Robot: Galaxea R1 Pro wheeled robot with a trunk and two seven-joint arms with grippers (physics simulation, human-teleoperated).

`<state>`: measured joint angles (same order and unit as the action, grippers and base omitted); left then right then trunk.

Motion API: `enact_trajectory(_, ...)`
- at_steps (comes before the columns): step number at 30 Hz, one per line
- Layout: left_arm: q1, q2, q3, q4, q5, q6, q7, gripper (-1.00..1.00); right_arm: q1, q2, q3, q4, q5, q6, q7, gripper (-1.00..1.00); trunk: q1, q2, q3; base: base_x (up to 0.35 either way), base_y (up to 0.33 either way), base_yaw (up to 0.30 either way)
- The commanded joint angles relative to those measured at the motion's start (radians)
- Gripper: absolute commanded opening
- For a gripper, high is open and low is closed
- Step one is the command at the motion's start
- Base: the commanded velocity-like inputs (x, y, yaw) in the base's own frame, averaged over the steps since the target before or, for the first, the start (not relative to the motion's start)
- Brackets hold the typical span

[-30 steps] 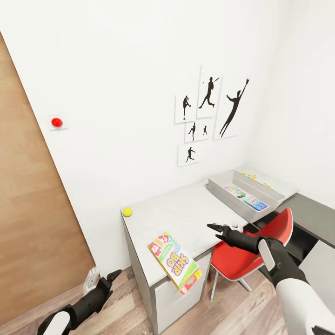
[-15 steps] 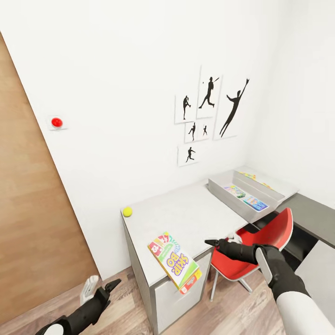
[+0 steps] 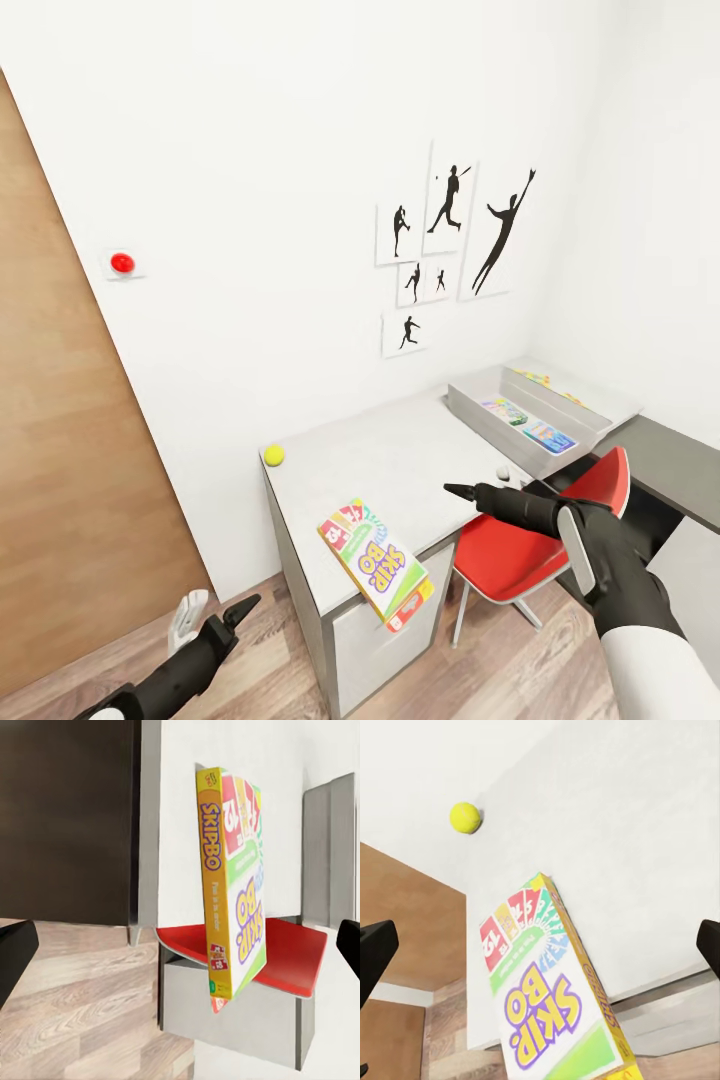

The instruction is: Put all the toys in the child's room - the three board games (two on the bed and one on the table), the two jigsaw puzzles on the table, and the tennis ball on the table - inside the toy box on the table in the child's room.

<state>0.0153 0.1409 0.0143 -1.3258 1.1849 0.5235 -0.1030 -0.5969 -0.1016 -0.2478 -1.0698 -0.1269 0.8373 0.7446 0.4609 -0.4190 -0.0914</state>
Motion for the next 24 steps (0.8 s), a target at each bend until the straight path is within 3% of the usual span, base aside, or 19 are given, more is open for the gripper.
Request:
enact_trajectory(1,0.0,0.0,0.002,-0.001,0.004,0.006,-0.001,1.0,-0.001,0.0,-0.001,0.0,-0.007,0.008,-0.001,1.0,0.001,-0.002,-0.002,0.0,0.006,0.0)
enact_trajectory(11,0.001,0.0,0.001,-0.002,0.004,0.006,-0.001,1.0,0.0,0.001,-0.001,-0.003,-0.007,0.008,-0.002,1.0,0.001,-0.002,-0.002,0.0,0.084,-0.02)
enact_trajectory(24,0.001,0.0,0.001,-0.003,0.004,0.006,-0.001,1.0,0.0,0.002,-0.001,-0.004,-0.008,0.008,-0.002,1.0,0.001,-0.002,-0.002,0.0,0.234,-0.189)
